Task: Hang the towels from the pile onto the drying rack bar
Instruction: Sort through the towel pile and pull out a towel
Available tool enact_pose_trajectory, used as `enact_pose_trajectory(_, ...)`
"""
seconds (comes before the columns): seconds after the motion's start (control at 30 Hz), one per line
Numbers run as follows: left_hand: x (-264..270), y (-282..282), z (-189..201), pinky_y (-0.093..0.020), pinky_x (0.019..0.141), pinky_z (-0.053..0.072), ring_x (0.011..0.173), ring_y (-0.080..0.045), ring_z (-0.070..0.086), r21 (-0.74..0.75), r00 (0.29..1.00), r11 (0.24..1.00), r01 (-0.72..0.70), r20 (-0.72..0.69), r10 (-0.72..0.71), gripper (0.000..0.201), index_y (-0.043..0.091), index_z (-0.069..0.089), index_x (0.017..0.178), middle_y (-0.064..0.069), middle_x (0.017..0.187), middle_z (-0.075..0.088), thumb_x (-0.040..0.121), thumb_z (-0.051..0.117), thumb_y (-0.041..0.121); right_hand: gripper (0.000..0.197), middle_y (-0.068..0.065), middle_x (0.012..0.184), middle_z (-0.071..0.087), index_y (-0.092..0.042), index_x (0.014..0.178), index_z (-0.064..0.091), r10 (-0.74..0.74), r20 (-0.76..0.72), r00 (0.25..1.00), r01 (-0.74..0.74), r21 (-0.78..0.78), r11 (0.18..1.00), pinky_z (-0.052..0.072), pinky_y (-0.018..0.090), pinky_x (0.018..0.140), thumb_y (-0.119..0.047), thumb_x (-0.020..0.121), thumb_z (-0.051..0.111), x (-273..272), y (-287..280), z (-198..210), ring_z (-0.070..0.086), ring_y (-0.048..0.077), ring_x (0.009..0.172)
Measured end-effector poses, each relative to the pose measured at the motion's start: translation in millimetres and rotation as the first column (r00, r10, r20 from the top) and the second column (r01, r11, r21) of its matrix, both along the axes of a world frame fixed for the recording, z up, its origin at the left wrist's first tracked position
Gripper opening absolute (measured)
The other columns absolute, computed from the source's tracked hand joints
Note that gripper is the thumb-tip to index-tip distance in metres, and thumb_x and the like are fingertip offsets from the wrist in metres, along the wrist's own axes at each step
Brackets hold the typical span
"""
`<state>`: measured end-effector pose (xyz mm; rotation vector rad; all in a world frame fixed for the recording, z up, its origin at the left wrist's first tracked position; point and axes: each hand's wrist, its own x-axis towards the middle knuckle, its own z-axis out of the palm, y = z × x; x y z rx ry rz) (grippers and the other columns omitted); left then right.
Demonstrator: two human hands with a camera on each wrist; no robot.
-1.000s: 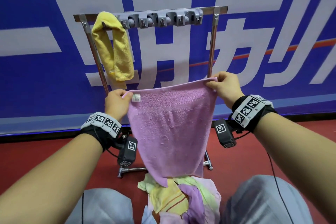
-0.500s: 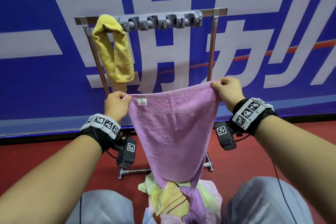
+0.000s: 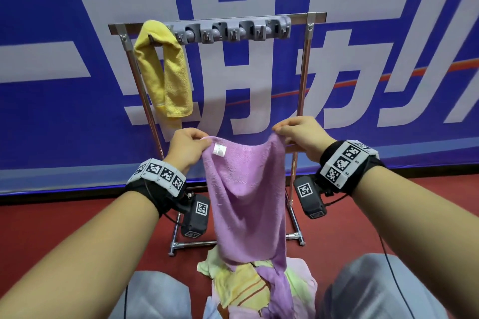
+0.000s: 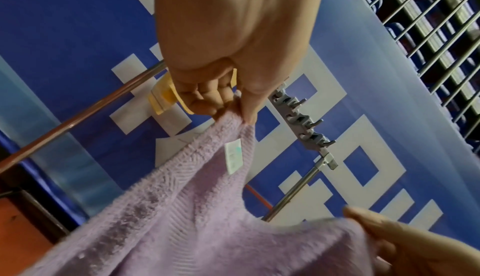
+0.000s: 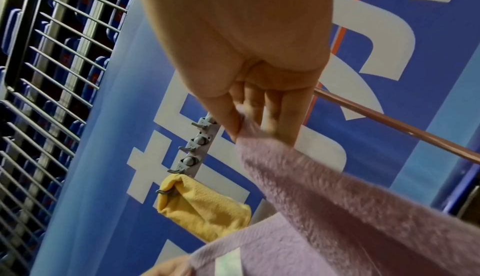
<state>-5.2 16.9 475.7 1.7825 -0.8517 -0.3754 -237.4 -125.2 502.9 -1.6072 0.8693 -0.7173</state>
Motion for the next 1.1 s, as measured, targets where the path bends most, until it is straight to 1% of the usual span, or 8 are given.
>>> enact_pose_trajectory(0.13, -17.9, -10.5, 11.3, -0.030, 0.064, 0.057, 0.074, -0.020, 0.066, -0.046, 0.997, 0.997, 0.069, -0.022, -0.070, 0.008, 0.011, 0.070, 0.081, -0.010, 0.078, 0.069, 0.084, 0.074, 0.005, 0.033, 0.015, 0.097, 0.071, -0.004, 0.115, 0.067, 0.270, -0.024, 0.962, -0.267, 0.084, 0.960, 0.061, 0.038, 0.079, 0.008, 0.088, 0.052, 12.3, 14.5, 10.0, 0.069, 0.028, 0.085)
enact_pose_trajectory(0.23, -27.3, -15.6, 20.2, -0.037, 0.074, 0.058, 0.073, -0.020, 0.068, -0.055, 0.993, 0.991, 0.118, -0.001, -0.119, 0.010, 0.014, 0.070, 0.083, -0.010, 0.079, 0.070, 0.083, 0.075, 0.006, 0.031, 0.016, 0.105, 0.073, -0.005, 0.119, 0.064, 0.378, -0.056, 0.924, -0.380, -0.017, 0.925, 0.060, 0.030, 0.069, 0.005, 0.091, 0.058, 20.1, 26.4, 14.7, 0.071, 0.024, 0.087)
enact_pose_trajectory(0.4, -39.0, -14.7, 33.7, -0.022, 0.063, 0.054, 0.066, -0.009, 0.064, -0.052, 0.970, 0.969, 0.241, 0.040, -0.239, 0.018, 0.016, 0.068, 0.085, -0.007, 0.076, 0.067, 0.086, 0.070, -0.001, 0.011, 0.010, 0.082, 0.075, -0.007, 0.097, 0.073, 0.300, -0.162, 0.940, -0.336, -0.281, 0.899, 0.051, 0.024, 0.055, -0.013, 0.092, 0.066, 29.9, 36.1, 16.6, 0.073, 0.016, 0.074)
enact_pose_trajectory(0.47, -39.9, -13.1, 34.9, -0.021, 0.063, 0.053, 0.066, -0.009, 0.062, -0.044, 0.966, 0.966, 0.255, 0.051, -0.253, 0.019, 0.017, 0.068, 0.085, -0.007, 0.076, 0.065, 0.087, 0.069, -0.002, 0.011, 0.005, 0.074, 0.073, -0.006, 0.092, 0.074, 0.275, -0.200, 0.940, -0.333, -0.383, 0.861, 0.044, 0.015, 0.050, -0.015, 0.091, 0.068, 33.3, 36.3, 16.9, 0.067, 0.004, 0.063)
enact_pose_trajectory(0.6, -42.0, -8.2, 36.2, -0.022, 0.067, 0.054, 0.072, -0.012, 0.063, -0.042, 0.956, 0.956, 0.292, 0.030, -0.291, 0.016, 0.013, 0.068, 0.088, -0.010, 0.081, 0.066, 0.086, 0.070, -0.002, 0.017, -0.006, 0.089, 0.060, -0.017, 0.090, 0.075, 0.132, -0.315, 0.940, -0.309, -0.614, 0.727, 0.040, 0.019, 0.070, -0.032, 0.090, 0.069, 40.7, 31.4, 15.3, 0.055, 0.004, 0.078)
enact_pose_trajectory(0.7, -44.3, -6.9, 38.4, -0.025, 0.072, 0.056, 0.074, -0.012, 0.063, -0.057, 0.950, 0.948, 0.312, 0.035, -0.311, 0.018, 0.014, 0.068, 0.087, -0.009, 0.080, 0.066, 0.084, 0.071, -0.004, 0.017, -0.008, 0.083, 0.063, -0.018, 0.085, 0.071, 0.155, -0.324, 0.933, -0.332, -0.609, 0.720, 0.041, 0.024, 0.072, -0.031, 0.093, 0.065, 42.7, 31.3, 16.4, 0.056, 0.008, 0.076)
enact_pose_trajectory(0.87, -50.0, -6.5, 44.6, -0.020, 0.067, 0.056, 0.071, -0.009, 0.063, -0.091, 0.952, 0.948, 0.306, 0.049, -0.302, 0.017, 0.012, 0.068, 0.088, -0.009, 0.080, 0.066, 0.083, 0.073, -0.004, 0.023, -0.014, 0.063, 0.058, -0.031, 0.068, 0.060, 0.152, -0.291, 0.945, -0.310, -0.636, 0.707, 0.034, 0.014, 0.057, -0.034, 0.089, 0.070, 41.9, 32.9, 18.1, 0.052, -0.002, 0.060)
enact_pose_trajectory(1.1, -55.9, -5.7, 49.3, -0.021, 0.067, 0.056, 0.073, -0.012, 0.067, -0.111, 0.954, 0.947, 0.300, 0.055, -0.296, 0.021, 0.012, 0.068, 0.082, -0.010, 0.080, 0.070, 0.082, 0.072, -0.009, 0.021, -0.010, 0.066, 0.062, -0.018, 0.077, 0.070, 0.131, -0.248, 0.960, -0.265, -0.652, 0.710, 0.037, 0.012, 0.056, -0.036, 0.084, 0.075, 39.4, 33.4, 17.6, 0.053, 0.001, 0.061)
